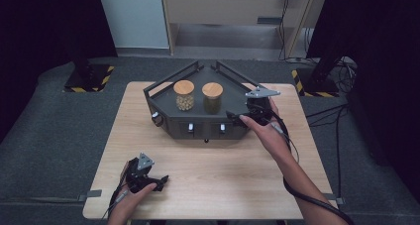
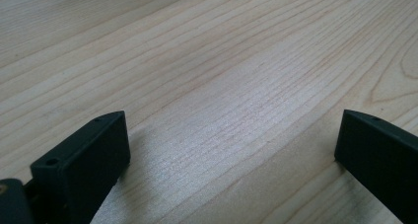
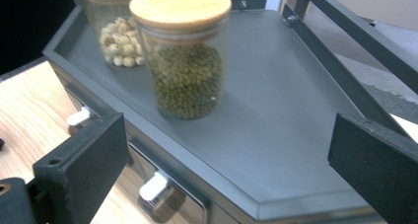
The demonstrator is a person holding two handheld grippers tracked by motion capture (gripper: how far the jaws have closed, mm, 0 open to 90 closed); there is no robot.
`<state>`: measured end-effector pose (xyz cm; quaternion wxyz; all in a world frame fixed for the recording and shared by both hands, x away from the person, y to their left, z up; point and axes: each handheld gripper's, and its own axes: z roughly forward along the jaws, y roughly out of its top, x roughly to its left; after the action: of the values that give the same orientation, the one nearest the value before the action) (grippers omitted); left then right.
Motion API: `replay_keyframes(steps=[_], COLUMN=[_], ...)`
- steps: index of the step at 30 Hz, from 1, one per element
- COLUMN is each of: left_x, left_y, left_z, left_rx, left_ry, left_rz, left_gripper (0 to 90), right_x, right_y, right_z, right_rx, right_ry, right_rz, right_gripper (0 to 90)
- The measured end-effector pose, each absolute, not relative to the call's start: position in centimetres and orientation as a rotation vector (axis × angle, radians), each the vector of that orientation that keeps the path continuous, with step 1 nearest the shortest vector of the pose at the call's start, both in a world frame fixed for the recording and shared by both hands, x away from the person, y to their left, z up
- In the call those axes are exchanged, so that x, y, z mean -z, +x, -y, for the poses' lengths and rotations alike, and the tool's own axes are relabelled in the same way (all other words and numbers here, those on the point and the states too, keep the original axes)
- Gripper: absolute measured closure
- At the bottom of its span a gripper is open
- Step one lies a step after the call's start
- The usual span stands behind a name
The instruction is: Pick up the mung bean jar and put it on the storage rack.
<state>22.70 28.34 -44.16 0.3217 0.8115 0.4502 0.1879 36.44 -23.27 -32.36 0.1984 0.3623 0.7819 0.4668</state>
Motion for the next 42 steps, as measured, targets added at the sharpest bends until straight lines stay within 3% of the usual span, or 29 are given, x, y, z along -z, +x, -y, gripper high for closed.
replay_keyframes(steps=[42], left_x=[44.2], left_y=[22.7], left_z=[-28.3], left_rx=[-0.495], left_ry=[2.130], left_rz=[-1.186], left_gripper=[0.0], right_x=[33.6], right_y=[32.9], right_z=[29.2], right_rx=[-1.240], right_ry=[1.073], right_rz=[-2.149], right_gripper=[1.9])
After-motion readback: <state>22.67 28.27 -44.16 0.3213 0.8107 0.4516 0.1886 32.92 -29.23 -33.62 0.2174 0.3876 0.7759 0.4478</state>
